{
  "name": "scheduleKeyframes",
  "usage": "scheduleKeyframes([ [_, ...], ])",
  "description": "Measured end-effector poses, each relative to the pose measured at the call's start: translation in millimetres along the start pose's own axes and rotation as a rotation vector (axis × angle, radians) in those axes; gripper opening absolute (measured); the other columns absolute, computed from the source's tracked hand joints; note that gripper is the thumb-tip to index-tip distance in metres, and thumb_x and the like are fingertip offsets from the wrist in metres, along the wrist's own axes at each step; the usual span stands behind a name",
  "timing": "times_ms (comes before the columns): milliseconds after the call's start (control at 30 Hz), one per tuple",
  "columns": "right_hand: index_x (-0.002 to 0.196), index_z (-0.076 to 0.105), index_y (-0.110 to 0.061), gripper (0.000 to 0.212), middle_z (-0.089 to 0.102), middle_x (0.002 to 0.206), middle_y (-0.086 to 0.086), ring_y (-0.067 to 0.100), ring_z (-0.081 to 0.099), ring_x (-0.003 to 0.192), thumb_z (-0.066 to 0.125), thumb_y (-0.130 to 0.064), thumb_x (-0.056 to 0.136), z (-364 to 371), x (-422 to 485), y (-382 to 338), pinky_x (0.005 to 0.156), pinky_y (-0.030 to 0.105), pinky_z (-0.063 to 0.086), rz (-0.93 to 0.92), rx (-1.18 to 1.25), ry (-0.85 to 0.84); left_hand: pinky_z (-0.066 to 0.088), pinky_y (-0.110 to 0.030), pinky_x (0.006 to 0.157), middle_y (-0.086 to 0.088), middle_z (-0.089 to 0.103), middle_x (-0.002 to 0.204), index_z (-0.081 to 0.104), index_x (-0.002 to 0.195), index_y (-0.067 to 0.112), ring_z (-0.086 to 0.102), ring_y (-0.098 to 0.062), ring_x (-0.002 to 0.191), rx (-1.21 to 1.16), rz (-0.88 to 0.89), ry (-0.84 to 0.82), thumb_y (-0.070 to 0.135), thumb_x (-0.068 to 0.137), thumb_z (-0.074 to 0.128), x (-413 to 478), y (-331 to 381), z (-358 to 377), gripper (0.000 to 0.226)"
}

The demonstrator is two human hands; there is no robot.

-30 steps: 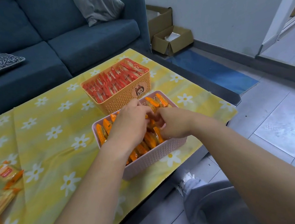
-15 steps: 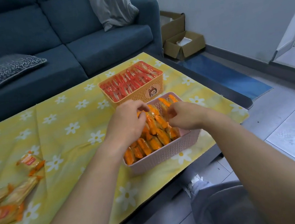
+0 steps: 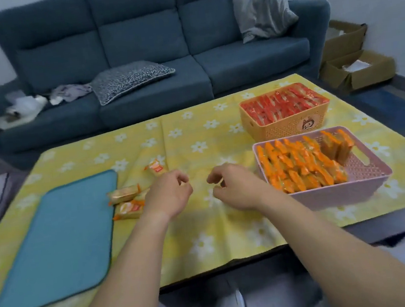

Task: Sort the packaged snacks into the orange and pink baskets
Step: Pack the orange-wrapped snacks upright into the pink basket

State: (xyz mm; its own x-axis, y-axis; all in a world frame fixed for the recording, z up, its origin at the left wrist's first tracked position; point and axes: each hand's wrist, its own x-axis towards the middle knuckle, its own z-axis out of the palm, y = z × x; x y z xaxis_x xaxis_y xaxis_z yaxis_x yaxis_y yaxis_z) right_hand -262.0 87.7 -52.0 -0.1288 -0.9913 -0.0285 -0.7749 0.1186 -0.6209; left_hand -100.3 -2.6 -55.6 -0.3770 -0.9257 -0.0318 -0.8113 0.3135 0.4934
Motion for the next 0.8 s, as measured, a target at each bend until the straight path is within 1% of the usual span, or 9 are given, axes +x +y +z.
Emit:
scheduleKeyframes([
  [67, 0.127, 0.067, -0.015, 0.037, 0.065, 0.127, 0.006, 0.023, 0.061, 0.114, 0.059, -0.019, 0.091, 29.6, 12.7, -18.2, 0.096, 0.029, 0.047, -0.021, -0.004, -0.086, 0.050, -0.040, 0.095, -0.001, 0.067, 0.115, 0.066, 0.115, 0.027, 0.062, -0.027, 0.109, 0.112, -0.101, -0.035, 0.021, 0.085, 0.067, -4.2, -41.2, -11.7, 0.031],
  [167, 0.132, 0.064, -0.015, 0.041, 0.062, 0.134, 0.006, 0.022, 0.060, 0.118, 0.057, -0.018, 0.092, 65.1, 30.0, -39.5, 0.098, 0.027, 0.044, -0.038, -0.014, -0.158, 0.052, -0.042, 0.095, -0.005, 0.066, 0.124, 0.064, 0.115, 0.031, 0.062, -0.030, 0.113, 0.200, -0.154, -0.047, 0.017, 0.084, 0.066, -8.3, -88.7, -23.9, 0.034],
  [300, 0.143, 0.055, -0.015, 0.055, 0.054, 0.146, 0.008, 0.026, 0.051, 0.133, 0.053, -0.005, 0.088, 107.6, 64.4, -69.4, 0.110, 0.031, 0.040, -0.116, -0.044, -0.175, 0.048, -0.041, 0.097, -0.001, 0.053, 0.139, 0.053, 0.130, 0.033, 0.053, -0.028, 0.125, 0.314, -0.173, -0.076, 0.007, 0.089, 0.052, -2.2, -135.2, -33.9, 0.048],
  [467, 0.159, 0.026, -0.026, 0.078, 0.028, 0.164, -0.005, 0.028, 0.028, 0.147, 0.055, -0.007, 0.089, 135.3, 117.3, -78.4, 0.116, 0.044, 0.035, -0.234, -0.414, -0.190, 0.043, -0.045, 0.107, 0.000, 0.047, 0.151, 0.033, 0.150, 0.030, 0.041, -0.029, 0.138, 0.331, -0.121, -0.152, 0.015, 0.087, 0.060, 25.1, -154.4, -27.4, 0.070],
  [533, 0.156, 0.031, -0.027, 0.073, 0.035, 0.160, -0.002, 0.029, 0.031, 0.145, 0.061, -0.015, 0.089, 140.9, 133.8, -77.6, 0.116, 0.044, 0.033, -0.259, -0.559, -0.201, 0.043, -0.043, 0.107, -0.001, 0.048, 0.150, 0.033, 0.149, 0.028, 0.036, -0.029, 0.141, 0.416, -0.113, -0.187, 0.026, 0.086, 0.066, 34.0, -153.7, -22.9, 0.072],
  [600, 0.144, 0.048, -0.027, 0.059, 0.041, 0.152, 0.004, 0.030, 0.036, 0.140, 0.066, -0.031, 0.088, 142.0, 144.2, -76.9, 0.114, 0.044, 0.033, -0.287, -0.677, -0.171, 0.046, -0.040, 0.100, -0.004, 0.055, 0.140, 0.044, 0.141, 0.025, 0.046, -0.030, 0.133, 0.492, -0.116, -0.228, 0.036, 0.085, 0.069, 43.1, -152.6, -22.4, 0.063],
  [633, 0.137, 0.055, -0.026, 0.055, 0.042, 0.150, 0.007, 0.030, 0.038, 0.138, 0.067, -0.038, 0.085, 139.7, 148.0, -75.3, 0.111, 0.043, 0.035, -0.274, -0.677, -0.146, 0.048, -0.037, 0.094, -0.004, 0.061, 0.132, 0.054, 0.132, 0.025, 0.054, -0.029, 0.125, 0.505, -0.125, -0.223, 0.041, 0.083, 0.071, 47.8, -151.6, -26.3, 0.054],
  [700, 0.127, 0.061, -0.018, 0.051, 0.047, 0.140, 0.012, 0.032, 0.043, 0.132, 0.067, -0.044, 0.083, 129.9, 155.9, -71.9, 0.105, 0.041, 0.040, -0.185, -0.495, -0.078, 0.049, -0.035, 0.087, -0.004, 0.066, 0.121, 0.066, 0.117, 0.024, 0.060, -0.030, 0.115, 0.488, -0.157, -0.134, 0.049, 0.080, 0.069, 59.3, -152.3, -40.9, 0.044],
  [800, 0.113, 0.060, -0.007, 0.043, 0.050, 0.125, 0.015, 0.036, 0.052, 0.118, 0.062, -0.042, 0.089, 117.1, 179.2, -66.1, 0.098, 0.040, 0.044, -0.044, -0.167, 0.064, 0.044, -0.041, 0.094, -0.006, 0.056, 0.127, 0.060, 0.124, 0.019, 0.048, -0.032, 0.123, 0.436, -0.200, 0.033, 0.052, 0.082, 0.065, 78.2, -163.0, -52.9, 0.053],
])
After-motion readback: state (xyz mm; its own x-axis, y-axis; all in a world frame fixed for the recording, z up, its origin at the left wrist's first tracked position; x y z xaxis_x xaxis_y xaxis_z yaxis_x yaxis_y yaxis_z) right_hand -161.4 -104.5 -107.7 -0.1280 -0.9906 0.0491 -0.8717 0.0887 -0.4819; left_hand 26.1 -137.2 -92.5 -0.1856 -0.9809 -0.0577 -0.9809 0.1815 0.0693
